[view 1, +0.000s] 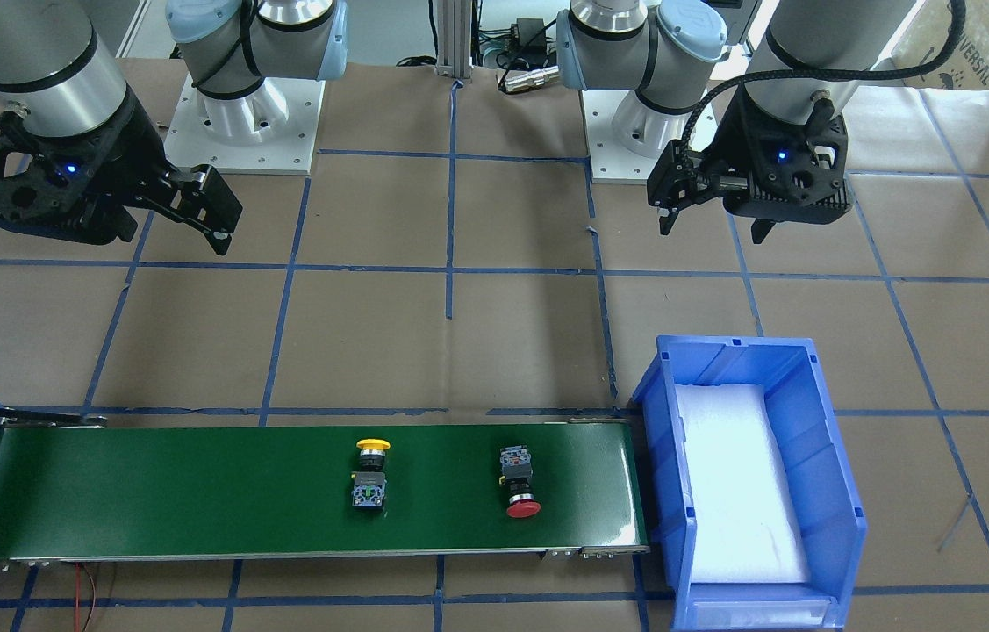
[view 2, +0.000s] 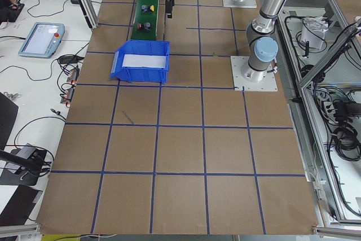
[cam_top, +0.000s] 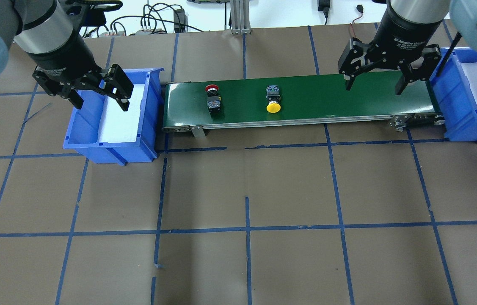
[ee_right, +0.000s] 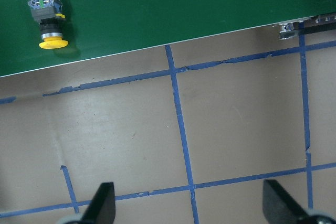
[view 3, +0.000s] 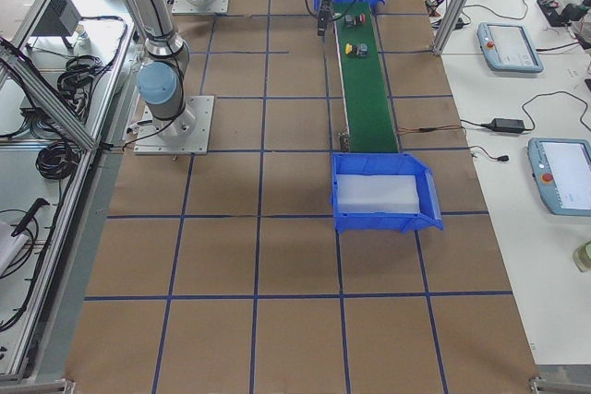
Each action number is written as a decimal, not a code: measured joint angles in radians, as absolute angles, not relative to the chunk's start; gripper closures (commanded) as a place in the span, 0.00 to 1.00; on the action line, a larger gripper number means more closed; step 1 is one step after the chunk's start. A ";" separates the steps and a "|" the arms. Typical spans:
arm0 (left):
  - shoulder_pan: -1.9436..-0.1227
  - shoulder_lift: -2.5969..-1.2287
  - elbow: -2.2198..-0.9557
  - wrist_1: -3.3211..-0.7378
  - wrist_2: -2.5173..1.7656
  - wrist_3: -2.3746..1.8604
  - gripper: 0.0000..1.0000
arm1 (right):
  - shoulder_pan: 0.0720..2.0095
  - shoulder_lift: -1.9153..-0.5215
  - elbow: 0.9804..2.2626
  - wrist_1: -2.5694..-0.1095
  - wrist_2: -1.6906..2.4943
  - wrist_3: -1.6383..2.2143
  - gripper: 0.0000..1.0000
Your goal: Transport two buttons from left to right
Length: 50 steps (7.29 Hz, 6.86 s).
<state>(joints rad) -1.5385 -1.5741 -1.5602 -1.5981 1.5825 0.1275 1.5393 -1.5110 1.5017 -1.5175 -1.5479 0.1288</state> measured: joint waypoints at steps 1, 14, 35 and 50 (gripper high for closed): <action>-1.539 -1.574 -1.561 -1.599 1.583 0.127 0.00 | 1.539 -1.511 1.502 -1.518 -1.548 0.129 0.00; -1.531 -1.583 -1.557 -1.588 1.579 0.141 0.00 | 1.540 -1.512 1.502 -1.520 -1.546 0.129 0.00; -1.531 -1.584 -1.558 -1.587 1.580 0.144 0.00 | 1.537 -1.506 1.503 -1.520 -1.561 0.125 0.00; -1.531 -1.583 -1.559 -1.586 1.580 0.144 0.00 | 1.478 -1.024 1.390 -1.914 -1.533 -0.037 0.02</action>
